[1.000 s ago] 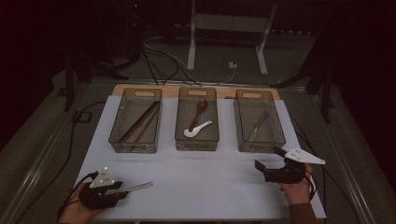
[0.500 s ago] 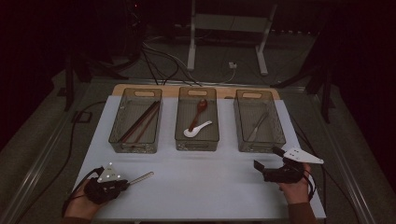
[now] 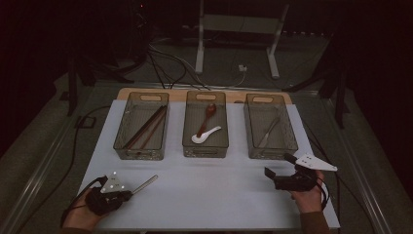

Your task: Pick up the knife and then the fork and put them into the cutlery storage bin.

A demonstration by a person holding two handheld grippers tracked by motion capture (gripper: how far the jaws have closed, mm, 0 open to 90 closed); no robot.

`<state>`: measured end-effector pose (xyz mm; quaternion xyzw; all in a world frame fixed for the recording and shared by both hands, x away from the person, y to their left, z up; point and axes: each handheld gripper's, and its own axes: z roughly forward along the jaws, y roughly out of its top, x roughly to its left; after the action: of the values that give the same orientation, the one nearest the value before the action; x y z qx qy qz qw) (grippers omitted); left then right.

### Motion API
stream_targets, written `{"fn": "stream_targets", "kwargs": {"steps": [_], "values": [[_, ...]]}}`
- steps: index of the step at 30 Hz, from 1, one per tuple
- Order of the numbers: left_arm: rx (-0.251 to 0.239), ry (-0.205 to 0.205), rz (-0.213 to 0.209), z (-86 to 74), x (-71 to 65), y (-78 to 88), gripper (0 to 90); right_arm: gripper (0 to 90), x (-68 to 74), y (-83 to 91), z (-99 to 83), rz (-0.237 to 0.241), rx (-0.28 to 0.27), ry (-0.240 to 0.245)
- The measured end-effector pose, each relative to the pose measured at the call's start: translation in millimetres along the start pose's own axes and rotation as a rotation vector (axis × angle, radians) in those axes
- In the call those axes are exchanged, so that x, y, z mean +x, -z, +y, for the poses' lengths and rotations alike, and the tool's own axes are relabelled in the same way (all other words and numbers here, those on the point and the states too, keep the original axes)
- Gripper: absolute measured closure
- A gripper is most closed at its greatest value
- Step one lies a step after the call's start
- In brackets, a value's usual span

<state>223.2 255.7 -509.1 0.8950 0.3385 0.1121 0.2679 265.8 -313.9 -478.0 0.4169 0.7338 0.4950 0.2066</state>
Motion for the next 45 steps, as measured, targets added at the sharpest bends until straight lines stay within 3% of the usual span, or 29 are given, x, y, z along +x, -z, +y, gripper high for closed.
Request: {"fn": "stream_targets", "kwargs": {"steps": [6, 13, 19, 24, 30, 35, 38, 45], "values": [[-0.037, 0.036, -0.004, 0.4, -0.2, -2.4, 86.8, 0.0, 0.1, -0.7, -0.2, -0.001, 0.002, 0.010], [-0.063, 0.020, -0.010, 14.3, -6.3, -8.5, 87.1, 0.0, 1.3, -1.2, -0.7, 0.003, 0.005, 0.005], [-0.089, 0.010, -0.039, 29.2, -10.2, -13.8, 87.1, 0.0, 2.3, -1.9, -0.8, 0.007, 0.008, 0.008], [-0.077, 0.011, -0.049, 34.1, -11.5, -20.5, 87.1, 0.0, 2.8, -2.3, -1.1, 0.008, 0.008, 0.007], [-0.065, 0.009, -0.028, 31.9, -12.9, -26.7, 86.6, 0.0, 3.5, -3.0, -1.3, 0.013, 0.012, 0.005], [-0.013, -0.069, 0.025, 37.5, -18.3, -27.6, 81.2, 0.0, 3.9, -4.0, -1.6, 0.014, 0.014, 0.006], [0.013, -0.076, 0.015, 40.6, -17.1, -28.3, 81.3, 0.0, 4.9, -4.7, -1.2, 0.018, 0.014, 0.013], [-0.019, -0.068, 0.007, 37.8, -15.8, -27.8, 86.8, 0.0, 5.9, -6.1, -0.9, 0.020, 0.017, 0.012]]}}
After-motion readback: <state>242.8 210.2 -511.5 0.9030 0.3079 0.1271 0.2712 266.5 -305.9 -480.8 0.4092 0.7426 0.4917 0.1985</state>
